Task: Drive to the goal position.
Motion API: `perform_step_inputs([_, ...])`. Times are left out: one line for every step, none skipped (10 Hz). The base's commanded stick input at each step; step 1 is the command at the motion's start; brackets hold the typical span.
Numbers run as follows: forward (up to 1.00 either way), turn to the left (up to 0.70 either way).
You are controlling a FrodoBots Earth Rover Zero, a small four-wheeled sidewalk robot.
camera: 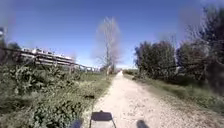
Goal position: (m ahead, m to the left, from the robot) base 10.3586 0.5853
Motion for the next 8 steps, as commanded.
perform_step_inputs([0.5, 0.0])
perform_step_inputs([0.5, 0.0])
perform_step_inputs([0.5, 0.0])
perform_step_inputs([0.5, 0.0])
perform_step_inputs([0.5, 0.0])
perform_step_inputs([0.5, 0.0])
perform_step_inputs([0.5, 0.0])
perform_step_inputs([0.5, 0.0])
